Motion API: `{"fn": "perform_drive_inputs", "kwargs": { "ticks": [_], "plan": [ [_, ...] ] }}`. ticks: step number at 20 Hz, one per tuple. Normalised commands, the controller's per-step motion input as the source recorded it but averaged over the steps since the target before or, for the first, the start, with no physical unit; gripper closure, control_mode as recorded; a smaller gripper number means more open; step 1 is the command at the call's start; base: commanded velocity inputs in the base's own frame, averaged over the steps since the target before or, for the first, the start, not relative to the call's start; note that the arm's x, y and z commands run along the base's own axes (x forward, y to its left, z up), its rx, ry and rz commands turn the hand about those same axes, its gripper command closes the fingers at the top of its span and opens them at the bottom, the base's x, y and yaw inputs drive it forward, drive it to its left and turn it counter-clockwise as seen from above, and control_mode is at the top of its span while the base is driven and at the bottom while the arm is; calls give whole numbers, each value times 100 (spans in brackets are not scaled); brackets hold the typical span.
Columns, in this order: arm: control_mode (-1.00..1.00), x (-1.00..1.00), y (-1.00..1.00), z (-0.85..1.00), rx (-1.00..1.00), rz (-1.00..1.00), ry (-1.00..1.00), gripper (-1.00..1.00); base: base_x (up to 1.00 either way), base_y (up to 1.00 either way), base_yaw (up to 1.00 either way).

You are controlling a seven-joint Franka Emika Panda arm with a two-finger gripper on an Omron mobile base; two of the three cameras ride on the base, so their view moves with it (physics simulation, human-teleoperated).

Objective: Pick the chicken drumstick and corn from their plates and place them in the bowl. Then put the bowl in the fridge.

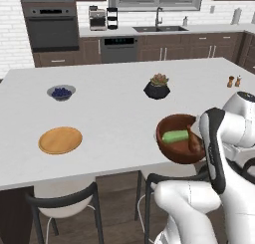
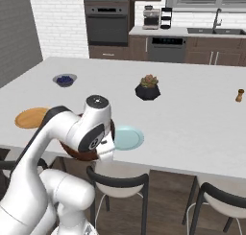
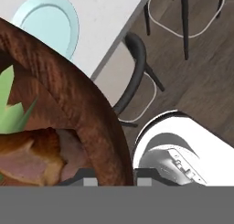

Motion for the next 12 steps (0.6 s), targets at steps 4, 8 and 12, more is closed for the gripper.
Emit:
{"fn": "perform_drive_inputs", "kwargs": {
  "ticks": [4,8,12],
  "plan": [
    [-100,-98,0,0,0,-14,0,100,0,0,0],
    [-100,-14,0,0,0,-11,-2,100,0,0,0],
    [-100,0,0,0,0,-5,-2,100,0,0,0]
  ]
}}
